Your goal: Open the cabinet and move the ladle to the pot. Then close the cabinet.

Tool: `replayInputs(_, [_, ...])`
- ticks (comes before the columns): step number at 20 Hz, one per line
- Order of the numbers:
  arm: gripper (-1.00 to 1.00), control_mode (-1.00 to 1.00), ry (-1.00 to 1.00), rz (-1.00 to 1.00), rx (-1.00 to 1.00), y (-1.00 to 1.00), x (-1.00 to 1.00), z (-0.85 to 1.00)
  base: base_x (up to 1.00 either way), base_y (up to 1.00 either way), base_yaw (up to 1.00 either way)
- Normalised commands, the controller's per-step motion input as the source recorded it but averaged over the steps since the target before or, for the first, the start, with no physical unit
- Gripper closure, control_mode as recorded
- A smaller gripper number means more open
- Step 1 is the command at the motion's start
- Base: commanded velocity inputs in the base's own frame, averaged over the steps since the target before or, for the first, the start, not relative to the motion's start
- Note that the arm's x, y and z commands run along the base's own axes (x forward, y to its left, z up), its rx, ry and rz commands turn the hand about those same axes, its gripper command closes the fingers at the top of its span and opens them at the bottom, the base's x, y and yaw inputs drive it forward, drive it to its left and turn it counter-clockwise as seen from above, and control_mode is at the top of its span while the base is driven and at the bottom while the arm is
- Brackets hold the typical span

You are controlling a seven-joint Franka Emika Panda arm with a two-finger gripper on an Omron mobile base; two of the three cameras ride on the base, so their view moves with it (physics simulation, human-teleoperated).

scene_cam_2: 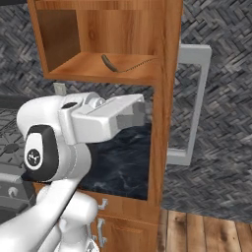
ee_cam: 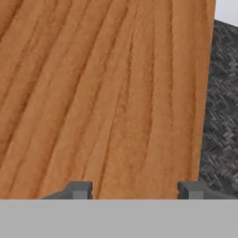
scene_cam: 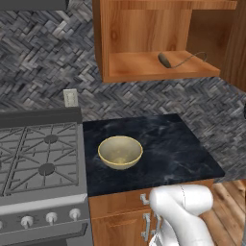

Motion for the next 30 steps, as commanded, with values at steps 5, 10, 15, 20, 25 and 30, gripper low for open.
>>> replayInputs(5, [-1.00, -1.00, 0.04, 0.01, 0.00, 0.32, 0.00, -0.04, 0.00, 0.00, 0.00])
replayInputs(10, [-1.00, -1.00, 0.08, 0.05, -0.02, 0.97, 0.05, 0.22, 0.00, 0.00, 0.00])
replayInputs(15, [-1.00, -1.00, 0.03, 0.20, 0.00, 0.70, 0.23, 0.35, 0.00, 0.00, 0.00])
replayInputs(20, [-1.00, -1.00, 0.04, 0.26, 0.01, 0.45, 0.19, 0.09, 0.00, 0.00, 0.00])
replayInputs(25, [-1.00, -1.00, 0.05, 0.13, 0.07, 0.28, 0.09, 0.00, 0.00, 0.00, 0.00])
replayInputs(30, [-1.00, -1.00, 0.01, 0.00, 0.04, 0.29, 0.15, 0.00, 0.00, 0.00, 0.00])
